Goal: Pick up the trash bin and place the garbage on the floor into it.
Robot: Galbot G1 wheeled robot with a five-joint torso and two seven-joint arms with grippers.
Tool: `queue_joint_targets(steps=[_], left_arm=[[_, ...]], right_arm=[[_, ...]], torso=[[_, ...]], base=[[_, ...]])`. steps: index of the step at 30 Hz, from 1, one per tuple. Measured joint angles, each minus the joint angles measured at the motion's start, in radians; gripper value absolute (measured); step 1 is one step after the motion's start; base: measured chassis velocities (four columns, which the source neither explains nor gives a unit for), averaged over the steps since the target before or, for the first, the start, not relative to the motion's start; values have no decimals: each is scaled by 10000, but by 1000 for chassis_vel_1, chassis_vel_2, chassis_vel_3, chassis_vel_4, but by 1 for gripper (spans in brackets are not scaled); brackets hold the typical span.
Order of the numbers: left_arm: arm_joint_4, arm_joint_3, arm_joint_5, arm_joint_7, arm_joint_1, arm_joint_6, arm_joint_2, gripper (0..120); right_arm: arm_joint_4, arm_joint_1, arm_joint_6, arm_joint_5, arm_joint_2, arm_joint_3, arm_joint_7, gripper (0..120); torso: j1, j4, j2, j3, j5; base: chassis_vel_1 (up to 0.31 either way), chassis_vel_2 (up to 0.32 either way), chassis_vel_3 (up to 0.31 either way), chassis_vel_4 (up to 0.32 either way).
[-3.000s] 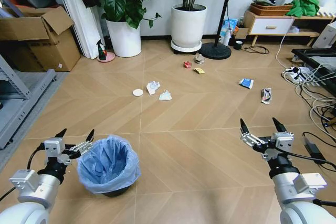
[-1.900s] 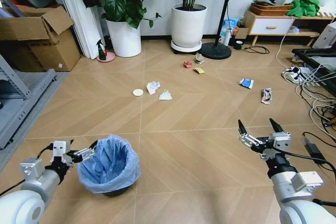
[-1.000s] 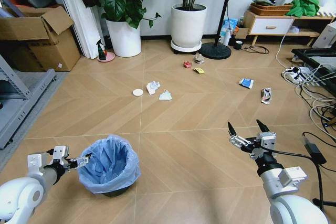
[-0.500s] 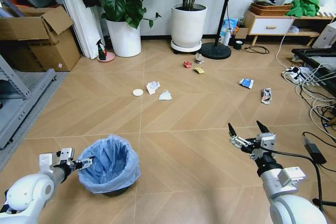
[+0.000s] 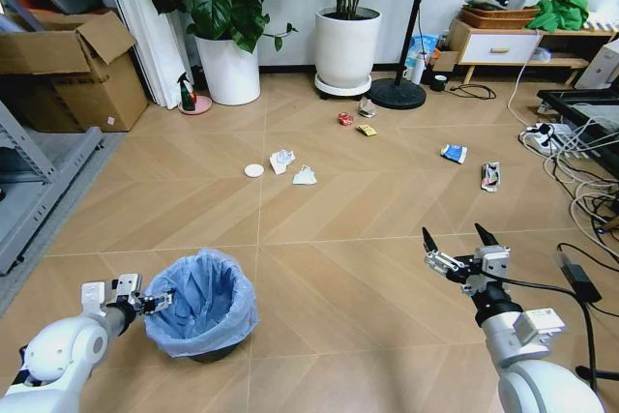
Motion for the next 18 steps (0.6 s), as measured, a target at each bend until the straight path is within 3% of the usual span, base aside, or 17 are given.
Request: queue_joint_targets(steps=[6, 8, 14, 18], left_arm=[[171, 197, 73, 55, -161, -6, 50, 47], [190, 239, 110, 62, -164, 0, 53, 43], [136, 371, 250, 97, -157, -2, 43, 19], [80, 366, 286, 111, -84, -3, 13, 10]], right_arm=[[-1, 4, 9, -4, 9, -23, -3, 100], [-2, 5, 14, -4, 8, -22, -5, 100], [-24, 12, 32, -11, 9, -8, -8, 100], [-36, 9, 40, -23, 9, -10, -6, 100]], torso=[[0, -1, 0, 0, -8], [0, -2, 0, 1, -13], [-1, 1, 1, 0, 4], [-1, 0, 1, 0, 0]], base=[[0, 0, 0, 0], [0, 0, 0, 0], [0, 0, 0, 0], [0, 0, 0, 0]])
